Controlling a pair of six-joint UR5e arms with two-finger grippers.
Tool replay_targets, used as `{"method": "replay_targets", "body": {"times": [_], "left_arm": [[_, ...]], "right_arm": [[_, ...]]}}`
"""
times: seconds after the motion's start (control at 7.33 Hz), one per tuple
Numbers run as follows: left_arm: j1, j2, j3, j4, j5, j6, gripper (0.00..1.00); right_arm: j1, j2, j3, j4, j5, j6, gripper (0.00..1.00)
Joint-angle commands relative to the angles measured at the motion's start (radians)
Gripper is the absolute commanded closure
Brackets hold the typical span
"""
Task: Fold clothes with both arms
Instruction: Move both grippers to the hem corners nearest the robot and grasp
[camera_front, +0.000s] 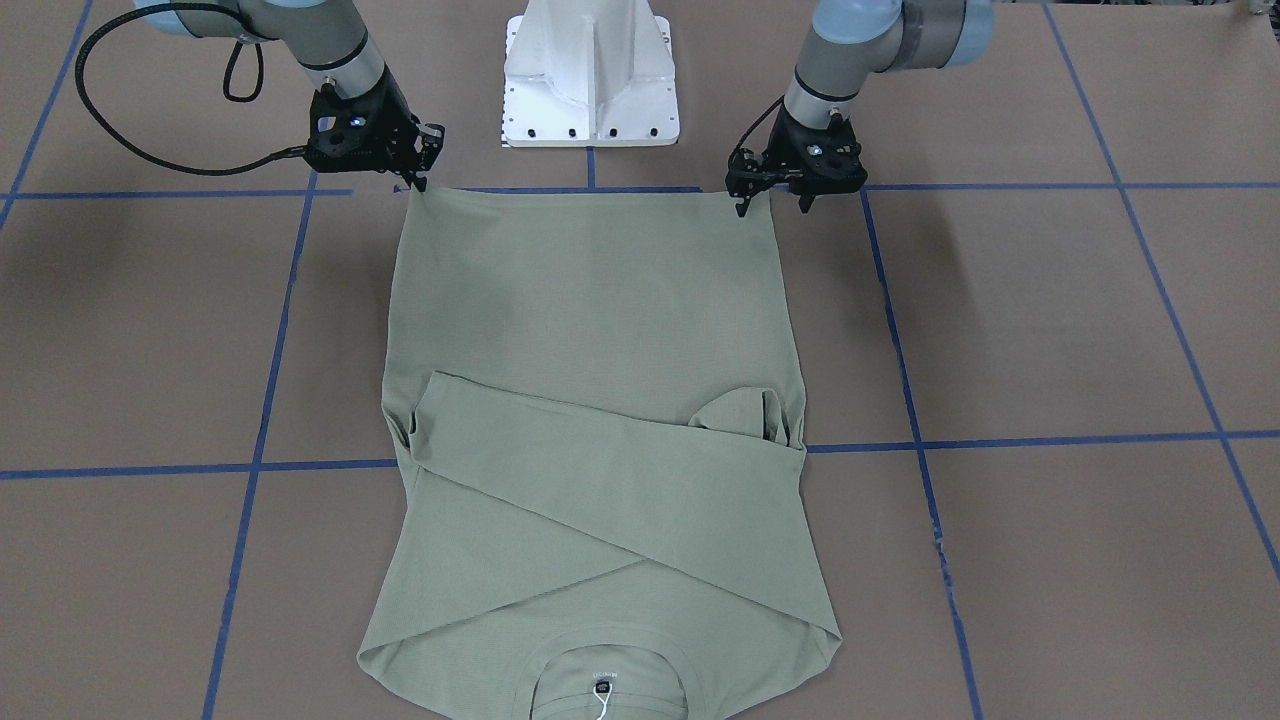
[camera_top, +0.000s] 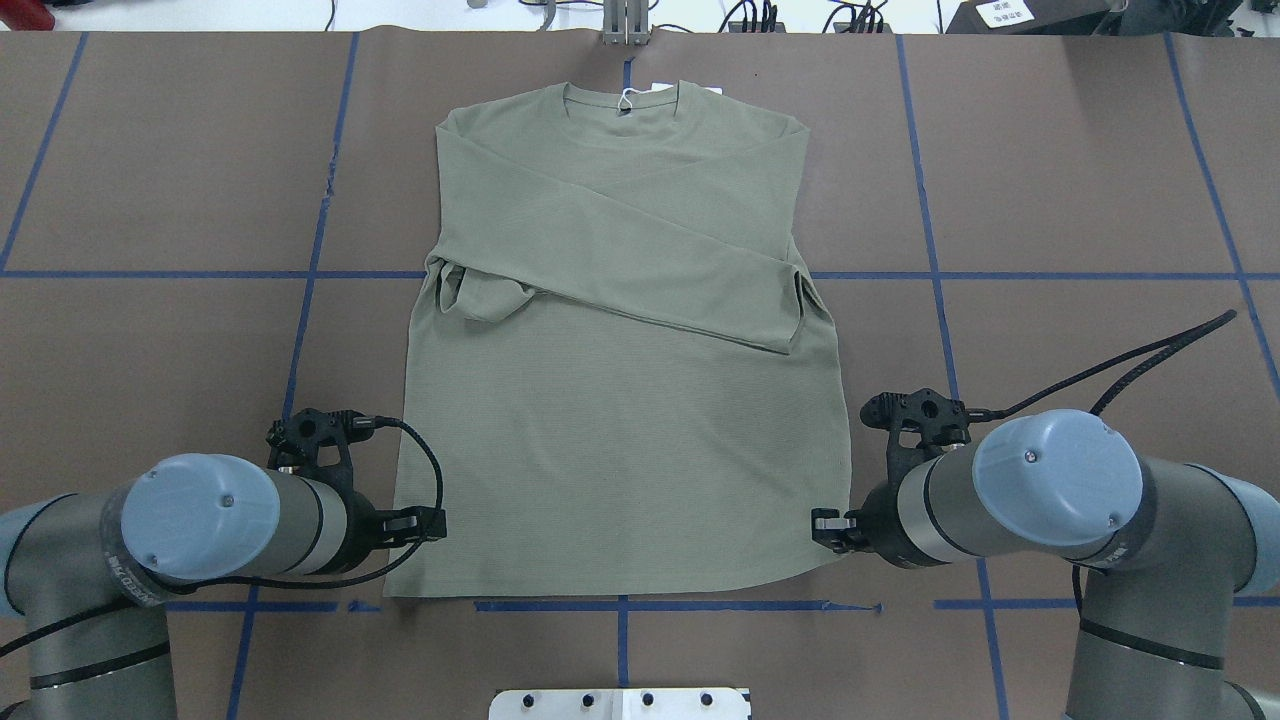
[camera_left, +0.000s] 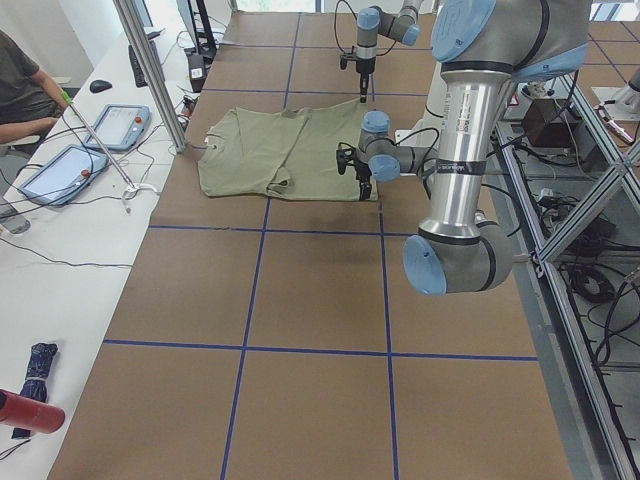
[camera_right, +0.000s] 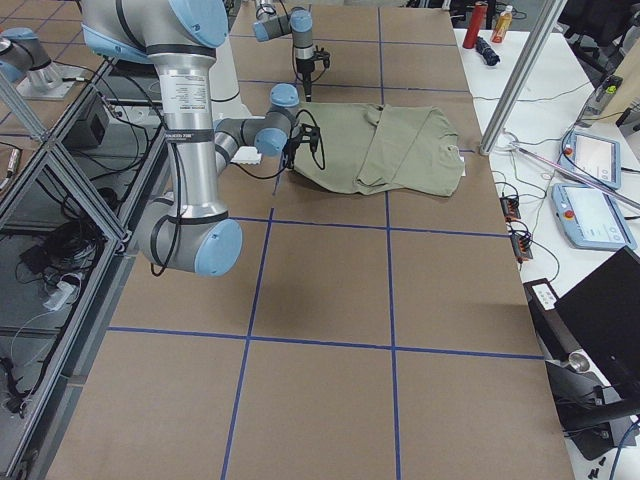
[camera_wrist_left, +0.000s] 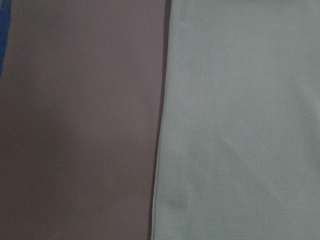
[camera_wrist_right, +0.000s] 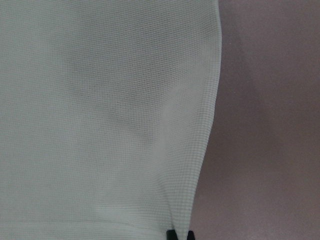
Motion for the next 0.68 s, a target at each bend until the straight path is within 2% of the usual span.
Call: {"method": "replay_targets", "body": {"times": [0.0,0.14,0.55], "left_arm": [[0.045,0.002,0.003,0.014,0.007,-0.023,0.06],[0.076,-0.004,0.011,0.016,0.007,-0.042,0.12],[0.075,-0.008,0.011,0.051,0.007,-0.045,0.4]], "right_arm": [[0.009,0.0,-0.001,0.0,0.004,-0.002,1.0],[0.01,0.0,-0.001,0.0,0.004,-0.002,1.0],[0.03,-0.003,-0.001,0.0,0.044,-0.005,1.0]]}}
